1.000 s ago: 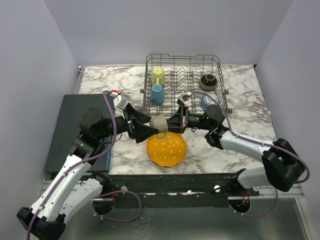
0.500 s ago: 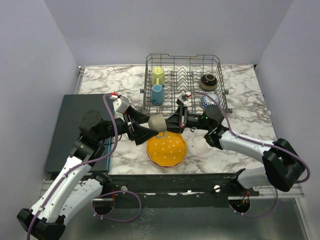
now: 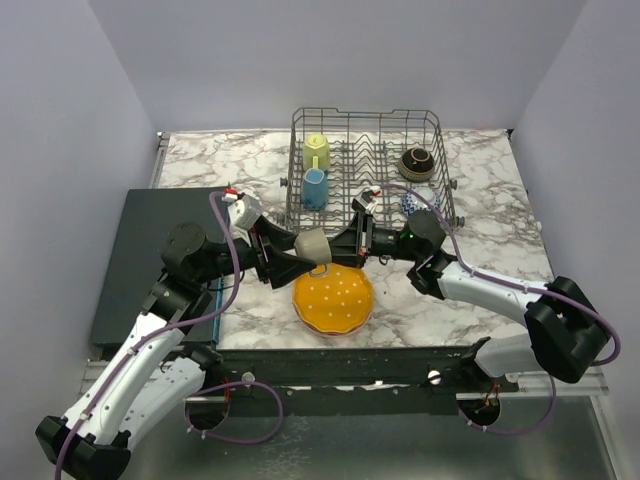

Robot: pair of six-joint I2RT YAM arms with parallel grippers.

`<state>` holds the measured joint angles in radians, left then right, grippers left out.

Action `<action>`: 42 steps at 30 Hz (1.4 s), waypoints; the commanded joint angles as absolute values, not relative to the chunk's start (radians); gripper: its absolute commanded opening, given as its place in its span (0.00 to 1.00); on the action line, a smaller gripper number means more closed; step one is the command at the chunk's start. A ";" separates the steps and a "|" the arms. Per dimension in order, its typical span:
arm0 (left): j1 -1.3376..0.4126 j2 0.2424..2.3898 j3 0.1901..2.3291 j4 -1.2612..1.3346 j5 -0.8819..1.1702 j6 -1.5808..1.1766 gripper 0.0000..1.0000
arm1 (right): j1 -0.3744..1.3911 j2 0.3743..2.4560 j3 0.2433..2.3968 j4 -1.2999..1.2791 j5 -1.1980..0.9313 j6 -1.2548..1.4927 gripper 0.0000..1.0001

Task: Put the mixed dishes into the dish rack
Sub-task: Turn the cup upside down in the dish rack.

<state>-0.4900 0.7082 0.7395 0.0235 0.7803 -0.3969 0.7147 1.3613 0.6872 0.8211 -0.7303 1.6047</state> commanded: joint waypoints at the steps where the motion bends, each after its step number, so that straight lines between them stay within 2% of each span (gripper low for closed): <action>1: -0.500 0.677 0.716 0.070 0.817 -0.407 0.60 | 0.717 1.371 0.728 0.836 -0.672 1.611 0.00; 4: -0.500 0.673 0.710 0.084 0.812 -0.414 0.44 | 0.718 1.370 0.723 0.835 -0.671 1.606 0.01; 6: -0.500 0.673 0.709 0.091 0.811 -0.419 0.36 | 0.718 1.369 0.720 0.834 -0.673 1.603 0.01; 9: -0.500 0.670 0.711 0.095 0.799 -0.423 0.30 | 0.717 1.369 0.714 0.828 -0.679 1.599 0.05; 16: -0.500 0.650 0.709 0.100 0.750 -0.423 0.20 | 0.717 1.339 0.674 0.803 -0.677 1.572 0.31; 18: -0.500 0.643 0.708 0.100 0.735 -0.423 0.14 | 0.717 1.329 0.653 0.798 -0.669 1.568 0.34; 26: -0.500 0.646 0.715 0.067 0.692 -0.414 0.01 | 0.705 1.268 0.579 0.806 -0.660 1.559 0.36; 33: -0.500 0.695 0.756 0.002 0.640 -0.398 0.00 | 0.644 1.132 0.534 0.658 -0.612 1.489 0.36; 42: -0.500 0.813 0.835 -0.078 0.524 -0.447 0.00 | 0.618 0.942 0.605 0.256 -0.428 1.244 0.38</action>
